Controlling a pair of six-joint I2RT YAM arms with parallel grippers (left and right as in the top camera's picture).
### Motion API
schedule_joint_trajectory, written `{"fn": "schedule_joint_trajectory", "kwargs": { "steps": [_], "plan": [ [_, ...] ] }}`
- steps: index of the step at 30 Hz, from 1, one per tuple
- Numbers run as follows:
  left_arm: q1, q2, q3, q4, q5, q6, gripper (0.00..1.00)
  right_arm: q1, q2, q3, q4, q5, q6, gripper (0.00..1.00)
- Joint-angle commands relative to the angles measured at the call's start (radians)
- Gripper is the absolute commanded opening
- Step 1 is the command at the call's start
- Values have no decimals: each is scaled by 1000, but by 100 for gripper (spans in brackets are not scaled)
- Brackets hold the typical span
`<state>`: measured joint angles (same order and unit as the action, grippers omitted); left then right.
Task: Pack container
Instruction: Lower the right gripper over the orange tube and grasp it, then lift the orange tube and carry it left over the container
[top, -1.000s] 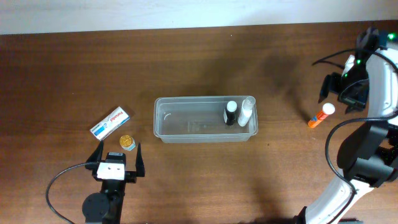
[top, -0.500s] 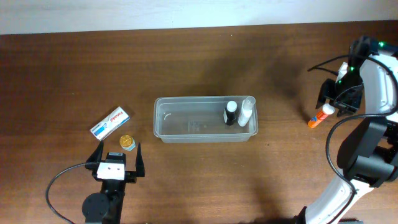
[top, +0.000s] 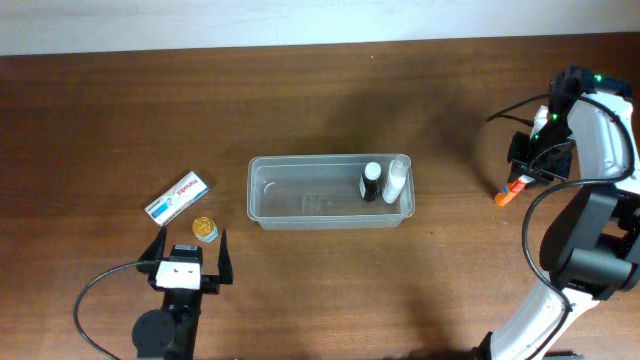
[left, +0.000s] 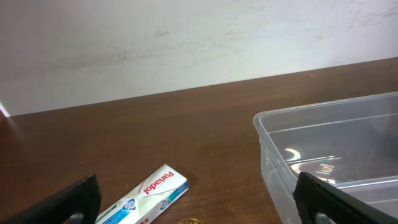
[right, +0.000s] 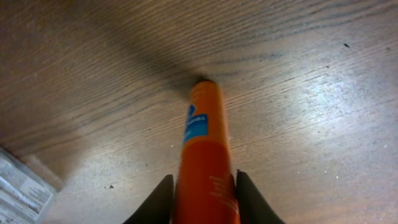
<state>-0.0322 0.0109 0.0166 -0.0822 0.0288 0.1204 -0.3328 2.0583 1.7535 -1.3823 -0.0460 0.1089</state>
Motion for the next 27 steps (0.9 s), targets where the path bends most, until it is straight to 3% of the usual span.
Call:
{"fn": "schedule_joint_trajectory", "kwargs": {
  "steps": [1,17,27],
  "plan": [
    [5,-5,-8,2,0,16,100,6,-21,-3,3,9,3,21],
    [5,-5,-8,2,0,16,99,32,-34,18,-18,1,23,13],
    [5,-5,-8,2,0,16,99,174,-50,257,-186,0,23,14]
  ]
}}
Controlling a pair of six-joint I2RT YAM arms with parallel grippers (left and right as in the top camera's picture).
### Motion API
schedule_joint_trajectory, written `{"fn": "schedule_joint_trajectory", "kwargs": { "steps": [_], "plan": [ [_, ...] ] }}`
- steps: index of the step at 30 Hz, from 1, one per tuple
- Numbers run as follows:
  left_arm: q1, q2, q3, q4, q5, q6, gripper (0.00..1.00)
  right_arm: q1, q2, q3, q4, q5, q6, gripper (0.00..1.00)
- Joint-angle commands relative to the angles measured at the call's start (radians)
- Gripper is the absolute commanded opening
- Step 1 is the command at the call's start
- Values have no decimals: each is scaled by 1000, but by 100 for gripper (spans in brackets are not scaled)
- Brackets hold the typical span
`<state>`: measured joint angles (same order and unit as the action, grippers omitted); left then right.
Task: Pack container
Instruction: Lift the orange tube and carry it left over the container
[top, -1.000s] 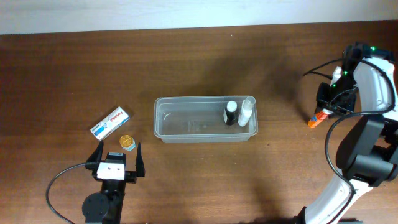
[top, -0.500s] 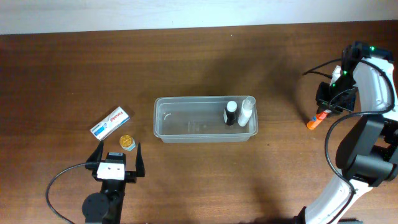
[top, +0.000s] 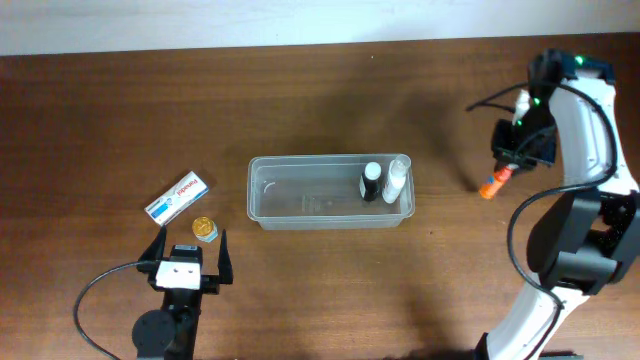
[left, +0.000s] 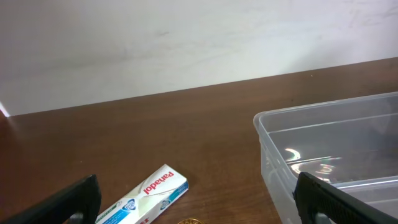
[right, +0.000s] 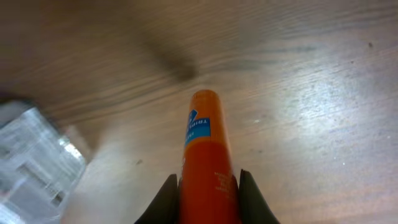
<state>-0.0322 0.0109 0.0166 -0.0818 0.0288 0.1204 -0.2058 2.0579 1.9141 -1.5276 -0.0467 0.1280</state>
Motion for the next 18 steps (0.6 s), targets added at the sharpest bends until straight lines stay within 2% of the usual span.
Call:
{"fn": "schedule_joint_trajectory", "kwargs": {
  "steps": [1,6,10,18],
  "plan": [
    [5,-5,-8,1,0,16,100,63,-49,126,-60,1,4,13],
    [5,-5,-8,1,0,16,99,145,-50,308,-168,2,8,14],
    [5,-5,-8,1,0,16,100,216,-84,415,-171,-14,29,14],
    [5,-5,-8,1,0,16,100,389,-174,466,-171,-78,38,15]
  ]
}}
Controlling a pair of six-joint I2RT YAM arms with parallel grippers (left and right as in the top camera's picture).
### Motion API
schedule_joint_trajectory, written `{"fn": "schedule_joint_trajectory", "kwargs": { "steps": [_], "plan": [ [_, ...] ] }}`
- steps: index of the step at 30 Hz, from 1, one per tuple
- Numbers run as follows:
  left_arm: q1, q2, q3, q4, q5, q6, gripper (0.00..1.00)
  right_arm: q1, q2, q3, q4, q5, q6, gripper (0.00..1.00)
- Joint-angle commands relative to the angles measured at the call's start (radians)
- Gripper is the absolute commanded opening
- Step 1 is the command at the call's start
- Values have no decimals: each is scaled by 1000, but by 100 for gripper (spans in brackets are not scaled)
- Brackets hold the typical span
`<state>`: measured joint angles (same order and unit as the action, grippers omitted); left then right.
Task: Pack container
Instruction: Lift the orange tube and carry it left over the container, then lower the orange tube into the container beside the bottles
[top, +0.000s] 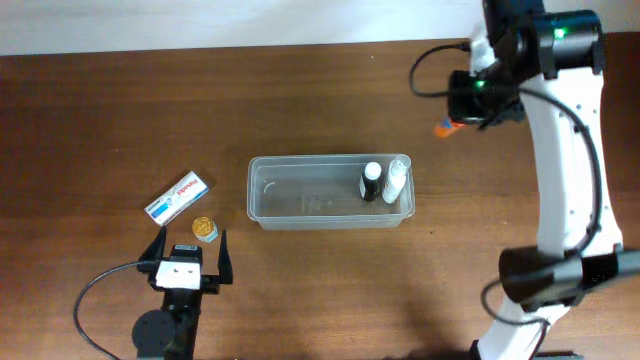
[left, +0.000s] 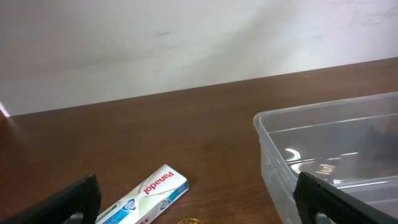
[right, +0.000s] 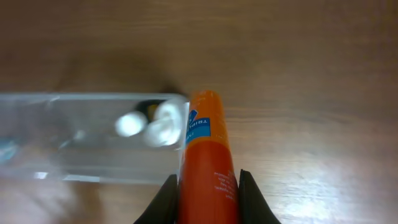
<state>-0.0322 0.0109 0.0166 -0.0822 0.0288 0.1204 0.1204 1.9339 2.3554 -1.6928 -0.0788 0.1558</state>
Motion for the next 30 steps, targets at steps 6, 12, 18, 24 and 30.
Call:
{"fn": "schedule_joint_trajectory", "kwargs": {
  "steps": [6,12,18,24,30],
  "plan": [
    [5,-5,-8,2,0,16,100,214,-67,23,-6,-50,10,15],
    [5,-5,-8,2,0,16,100,335,-64,16,-6,-41,10,15],
    [5,-5,-8,2,0,16,100,364,-63,-48,-6,-42,11,15],
    [5,-5,-8,2,0,16,100,364,-63,-200,13,-41,18,15],
    [5,-5,-8,2,0,16,99,364,-63,-343,78,-37,18,15]
  ]
}}
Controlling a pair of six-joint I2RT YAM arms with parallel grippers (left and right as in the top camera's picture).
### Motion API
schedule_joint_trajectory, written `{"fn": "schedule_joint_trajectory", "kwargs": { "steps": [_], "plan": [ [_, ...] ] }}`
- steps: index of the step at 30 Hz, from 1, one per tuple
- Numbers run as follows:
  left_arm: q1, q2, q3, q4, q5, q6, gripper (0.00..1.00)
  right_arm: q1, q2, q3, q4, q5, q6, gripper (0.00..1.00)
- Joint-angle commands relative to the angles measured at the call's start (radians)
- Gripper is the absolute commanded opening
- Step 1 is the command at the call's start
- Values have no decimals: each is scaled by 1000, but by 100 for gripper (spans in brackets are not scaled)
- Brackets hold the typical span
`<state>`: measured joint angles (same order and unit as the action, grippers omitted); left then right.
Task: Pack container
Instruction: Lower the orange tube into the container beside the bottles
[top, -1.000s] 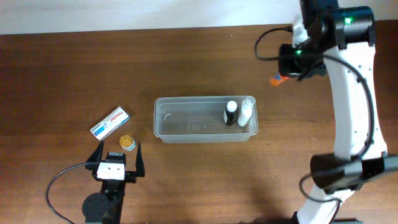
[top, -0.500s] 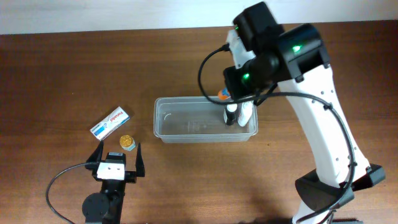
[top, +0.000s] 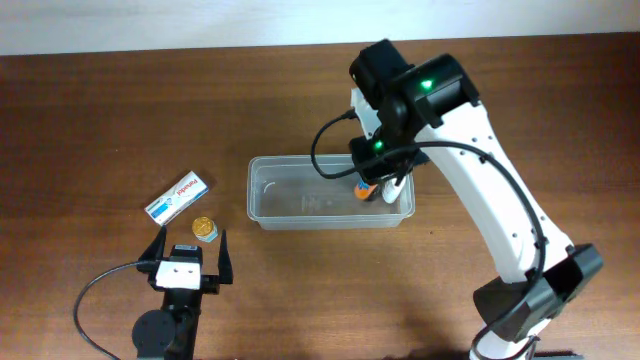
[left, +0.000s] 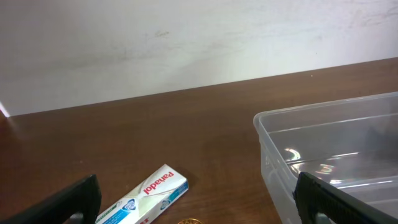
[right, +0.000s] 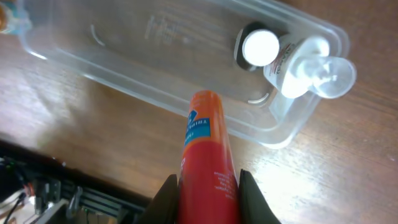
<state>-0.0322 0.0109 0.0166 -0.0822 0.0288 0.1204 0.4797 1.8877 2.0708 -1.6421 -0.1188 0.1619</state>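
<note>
The clear plastic container (top: 262, 213) lies mid-table with a dark bottle (right: 260, 46) and a white pump bottle (right: 311, 62) standing at its right end. My right gripper (right: 207, 193) is shut on an orange tube (right: 205, 155) and hangs over the container's right part; overhead only the tube's tip (top: 363, 191) shows under the arm. My left gripper (top: 191, 247) stands open near the front left, nothing between its fingers. A white Panadol box (left: 146, 194) and a small gold-lidded jar (top: 203, 229) lie just beyond it.
The container's near wall (left: 273, 168) fills the right of the left wrist view. A pale wall runs behind the table's far edge (left: 186, 90). In the right wrist view the table's front edge and dark cabling (right: 37, 186) show at the lower left.
My right arm has moved left and toward the front with the orange tube, from beyond the container's right far corner to over its right part. The left arm has not moved.
The right gripper was shut on the orange tube low at the table's far right. It then held the tube a little further left, then beyond the container's right end, and now over the container. The left gripper stayed open and still throughout.
</note>
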Motion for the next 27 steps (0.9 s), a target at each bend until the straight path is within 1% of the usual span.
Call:
{"fn": "schedule_joint_trajectory", "kwargs": {
  "steps": [1,4,10,16,27],
  "plan": [
    [5,-5,-8,2,0,16,99,5,-17,-76,37,11,13,15],
    [5,-5,-8,2,0,16,99,5,-17,-132,66,89,66,14],
    [5,-5,-8,2,0,16,99,3,-17,-224,141,108,69,15],
    [5,-5,-8,2,0,16,99,3,-17,-306,210,212,136,15],
    [5,-5,-8,2,0,16,100,3,-17,-414,324,218,163,15]
  ]
}}
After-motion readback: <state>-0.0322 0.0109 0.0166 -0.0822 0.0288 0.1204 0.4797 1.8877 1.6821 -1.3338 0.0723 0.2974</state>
